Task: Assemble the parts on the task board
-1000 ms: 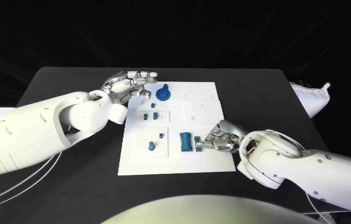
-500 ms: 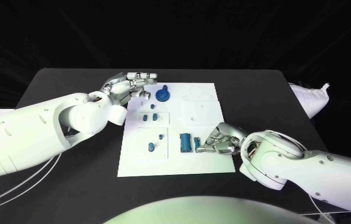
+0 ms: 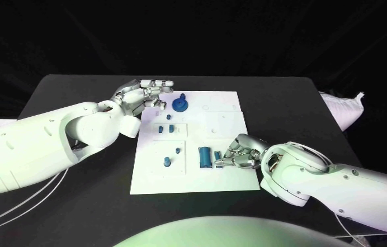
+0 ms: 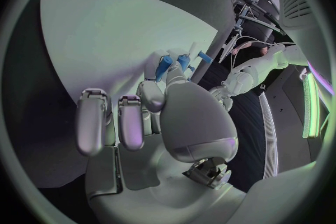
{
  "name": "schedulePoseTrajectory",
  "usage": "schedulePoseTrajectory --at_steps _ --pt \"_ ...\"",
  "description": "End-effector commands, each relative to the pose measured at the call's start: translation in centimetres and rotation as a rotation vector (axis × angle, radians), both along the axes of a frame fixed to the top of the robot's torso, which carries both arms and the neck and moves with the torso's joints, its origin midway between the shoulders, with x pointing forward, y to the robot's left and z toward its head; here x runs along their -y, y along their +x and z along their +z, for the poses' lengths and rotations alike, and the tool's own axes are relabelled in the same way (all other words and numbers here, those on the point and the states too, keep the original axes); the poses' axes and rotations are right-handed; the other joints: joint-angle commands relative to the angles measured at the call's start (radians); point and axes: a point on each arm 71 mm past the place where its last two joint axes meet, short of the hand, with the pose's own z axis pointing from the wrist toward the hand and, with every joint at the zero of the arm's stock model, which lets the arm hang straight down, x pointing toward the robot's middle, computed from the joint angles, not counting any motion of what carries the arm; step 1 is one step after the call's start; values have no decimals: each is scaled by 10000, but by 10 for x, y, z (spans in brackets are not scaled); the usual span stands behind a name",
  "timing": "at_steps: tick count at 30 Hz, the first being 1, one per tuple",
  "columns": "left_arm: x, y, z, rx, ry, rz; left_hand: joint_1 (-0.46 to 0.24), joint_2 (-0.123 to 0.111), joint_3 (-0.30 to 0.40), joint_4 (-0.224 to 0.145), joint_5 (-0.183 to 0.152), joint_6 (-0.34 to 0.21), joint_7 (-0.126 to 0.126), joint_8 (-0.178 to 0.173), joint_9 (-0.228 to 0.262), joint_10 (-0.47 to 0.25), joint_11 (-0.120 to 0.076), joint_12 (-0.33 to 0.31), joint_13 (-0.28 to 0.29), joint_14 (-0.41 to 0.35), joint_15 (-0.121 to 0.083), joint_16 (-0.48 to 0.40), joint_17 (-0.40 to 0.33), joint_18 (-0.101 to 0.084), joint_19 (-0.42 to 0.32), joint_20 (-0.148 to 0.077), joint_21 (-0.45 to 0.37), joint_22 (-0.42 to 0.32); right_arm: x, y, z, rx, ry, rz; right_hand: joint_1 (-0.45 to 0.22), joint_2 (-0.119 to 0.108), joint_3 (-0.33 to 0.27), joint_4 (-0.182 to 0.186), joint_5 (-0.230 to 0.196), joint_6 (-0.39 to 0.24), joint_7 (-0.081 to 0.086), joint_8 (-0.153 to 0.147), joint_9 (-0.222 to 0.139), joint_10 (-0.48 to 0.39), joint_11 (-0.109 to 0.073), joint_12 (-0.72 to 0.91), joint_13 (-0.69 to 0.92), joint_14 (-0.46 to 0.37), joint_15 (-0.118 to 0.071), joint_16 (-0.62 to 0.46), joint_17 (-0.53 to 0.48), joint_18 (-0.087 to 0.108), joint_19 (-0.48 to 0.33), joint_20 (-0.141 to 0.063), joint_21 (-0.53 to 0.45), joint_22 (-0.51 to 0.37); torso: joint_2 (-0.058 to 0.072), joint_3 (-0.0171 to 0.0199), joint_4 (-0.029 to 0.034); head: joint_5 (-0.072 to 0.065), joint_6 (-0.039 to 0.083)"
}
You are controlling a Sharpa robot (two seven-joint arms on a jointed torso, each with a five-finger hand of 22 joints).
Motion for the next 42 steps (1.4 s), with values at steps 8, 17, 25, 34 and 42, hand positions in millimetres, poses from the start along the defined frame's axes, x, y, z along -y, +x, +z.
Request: schedulePoseTrajectory --at_steps 8,17,25,34,42 --pt "2 -1 -1 17 -86 -167 -16 -33 -10 -31 21 -77 -1 8 -15 -62 26 61 -7 -77 13 28 5 180 52 12 -40 -4 -1 1 -6 75 -527 232 679 67 -42 -468 -9 -39 41 -49 42 54 -24 0 25 707 -105 -16 732 -107 22 -86 62 36 -5 25 -29 30 -11" --pt "2 -1 -2 6 -77 -178 -18 -24 -4 -31 24 -88 5 7 -15 -68 30 66 -9 -77 18 31 3 179 51 16 -41 -4 -3 1 -7 343 -797 514 1080 43 -122 -768 -115 -46 39 -35 87 53 -28 -4 41 711 -105 0 766 -114 26 -86 75 70 -5 11 -27 16 -24" --pt "3 -2 -3 -10 -73 -191 -18 -24 -4 -31 24 -88 5 7 -15 -68 30 66 -9 -77 18 31 3 179 51 16 -41 -4 -5 1 -8 549 -442 340 732 146 -378 -540 -96 -37 56 -23 119 76 -10 -1 54 711 -91 -1 769 -114 25 -75 73 72 -11 -6 -13 0 -21" --pt "1 -1 -4 -8 -55 -134 -18 -24 -4 -31 24 -88 5 7 -15 -68 30 66 -9 -77 18 31 3 179 51 16 -41 -4 0 0 -1 157 1259 -86 496 171 -708 -289 163 -385 151 -216 79 -59 66 -306 -111 669 -43 -129 579 -78 -59 -46 -43 -114 -46 -14 -32 -1 39" --pt "-5 6 -8 2 -80 258 -73 -22 -20 -8 17 -98 13 15 -11 -86 43 84 -14 -105 33 10 -63 174 43 28 -48 -5 19 33 17 216 4053 -815 784 277 -937 -312 283 -1165 459 -592 -148 -1070 334 -2493 -1493 340 181 -1112 -713 197 -703 130 -1029 -1574 -273 -51 -67 -81 296"
